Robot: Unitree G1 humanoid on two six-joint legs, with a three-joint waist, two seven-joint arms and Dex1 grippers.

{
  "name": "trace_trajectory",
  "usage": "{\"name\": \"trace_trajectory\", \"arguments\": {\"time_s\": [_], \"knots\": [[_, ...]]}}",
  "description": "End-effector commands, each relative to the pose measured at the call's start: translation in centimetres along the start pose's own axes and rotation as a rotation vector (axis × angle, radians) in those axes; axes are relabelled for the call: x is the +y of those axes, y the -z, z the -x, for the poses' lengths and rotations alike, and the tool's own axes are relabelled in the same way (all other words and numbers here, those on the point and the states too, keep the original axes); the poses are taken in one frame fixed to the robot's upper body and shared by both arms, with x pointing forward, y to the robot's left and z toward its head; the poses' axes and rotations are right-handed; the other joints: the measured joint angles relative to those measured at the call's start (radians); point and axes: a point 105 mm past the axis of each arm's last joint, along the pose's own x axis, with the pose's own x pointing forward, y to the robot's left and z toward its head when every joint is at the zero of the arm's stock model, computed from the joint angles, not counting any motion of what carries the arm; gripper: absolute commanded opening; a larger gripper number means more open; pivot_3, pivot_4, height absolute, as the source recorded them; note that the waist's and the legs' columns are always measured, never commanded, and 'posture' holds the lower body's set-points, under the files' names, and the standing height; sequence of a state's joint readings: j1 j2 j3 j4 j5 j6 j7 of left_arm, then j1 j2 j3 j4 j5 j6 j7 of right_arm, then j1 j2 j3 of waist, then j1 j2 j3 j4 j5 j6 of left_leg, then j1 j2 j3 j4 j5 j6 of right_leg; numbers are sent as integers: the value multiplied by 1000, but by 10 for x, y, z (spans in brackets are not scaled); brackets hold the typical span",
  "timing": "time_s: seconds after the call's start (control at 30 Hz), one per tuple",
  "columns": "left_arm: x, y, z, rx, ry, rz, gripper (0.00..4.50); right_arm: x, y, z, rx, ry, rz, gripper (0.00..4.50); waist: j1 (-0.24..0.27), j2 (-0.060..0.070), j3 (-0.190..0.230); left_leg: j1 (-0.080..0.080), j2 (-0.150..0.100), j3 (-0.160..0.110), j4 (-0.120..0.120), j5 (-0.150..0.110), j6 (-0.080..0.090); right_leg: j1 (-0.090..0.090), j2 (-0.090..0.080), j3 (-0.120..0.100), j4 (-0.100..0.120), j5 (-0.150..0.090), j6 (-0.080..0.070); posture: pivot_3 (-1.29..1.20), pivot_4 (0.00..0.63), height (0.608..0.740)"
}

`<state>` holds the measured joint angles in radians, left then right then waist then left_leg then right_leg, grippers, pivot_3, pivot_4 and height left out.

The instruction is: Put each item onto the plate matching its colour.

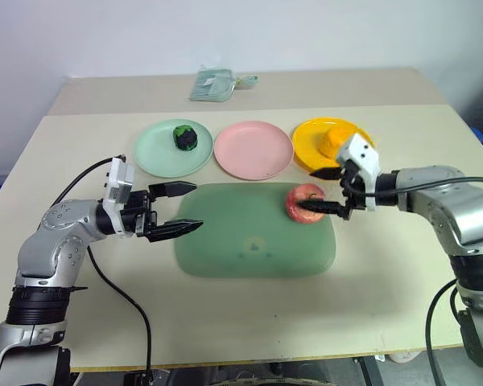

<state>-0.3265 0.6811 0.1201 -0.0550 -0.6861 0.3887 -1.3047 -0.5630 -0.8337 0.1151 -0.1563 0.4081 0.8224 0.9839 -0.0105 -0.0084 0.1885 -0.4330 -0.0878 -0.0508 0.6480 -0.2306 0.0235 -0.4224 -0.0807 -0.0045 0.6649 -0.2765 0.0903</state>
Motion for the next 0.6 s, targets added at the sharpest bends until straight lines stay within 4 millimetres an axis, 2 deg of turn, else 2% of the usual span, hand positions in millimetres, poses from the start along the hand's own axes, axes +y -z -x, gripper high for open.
{"name": "trace_trajectory", "arguments": {"time_s": [0.03, 0.1, 0.17, 0.27, 0.33, 0.37, 0.43, 0.5, 0.6], "knots": [[-2, -6, -1, 8, 11, -34, 4500, -4, 11, -1, 66, 25, 62, 4430, 0, 0, 0, 0, 0, 0, 0, 0, 0, 0, 0, 0, 0, 0, 0, 0, 150, 729], [-1, -6, -1, 11, 5, -37, 4500, -8, 25, -6, 127, 51, 82, 4430, 0, 0, 0, 0, 0, 0, 0, 0, 0, 0, 0, 0, 0, 0, 0, 0, 150, 729], [0, -6, -1, 11, -4, -43, 4500, -5, 25, -8, 112, 30, 66, 4430, 0, -1, -1, 0, 0, 0, 0, 0, 0, 1, 0, 0, 0, 0, 0, 0, 150, 729], [2, -7, 0, 9, -24, -58, 4500, -5, 11, -9, 43, 22, 57, 3620, 0, -1, -1, 1, 0, 0, 1, 0, 0, 2, 0, 0, 0, 0, 0, 0, 150, 729], [11, -12, 1, -21, -87, -97, 4500, -5, -13, -7, -72, 15, 48, 3009, 0, -1, -1, 2, 0, 0, 1, 0, 0, 3, 0, 0, 0, 0, 0, 0, 150, 729], [16, -15, 1, -40, -119, -117, 4500, -5, -24, -6, -122, 13, 44, 3009, 0, -1, 0, 2, 0, 0, 1, 0, 0, 3, 0, 0, 0, 0, 0, 0, 150, 729], [34, -25, 2, -94, -238, -142, 4500, -14, -57, -3, -282, 58, 18, 3009, 1, -1, 0, 2, 0, 0, 1, 0, 0, 2, 0, 0, 0, 0, 0, 0, 150, 729], [38, -28, 3, -111, -264, -140, 4500, -27, -84, -7, -399, 133, 12, 3009, -5, -1, 0, 1, 0, 0, 1, 0, -1, 2, 0, 0, 1, 0, 0, 0, 150, 729], [44, -20, 2, -73, -319, -192, 4500, -49, -97, -33, -421, 316, 61, 3009, -5, -1, -1, 1, 0, 0, -1, 4, -7, 0, 1, 0, 1, 0, 0, 0, 150, 729]]}}
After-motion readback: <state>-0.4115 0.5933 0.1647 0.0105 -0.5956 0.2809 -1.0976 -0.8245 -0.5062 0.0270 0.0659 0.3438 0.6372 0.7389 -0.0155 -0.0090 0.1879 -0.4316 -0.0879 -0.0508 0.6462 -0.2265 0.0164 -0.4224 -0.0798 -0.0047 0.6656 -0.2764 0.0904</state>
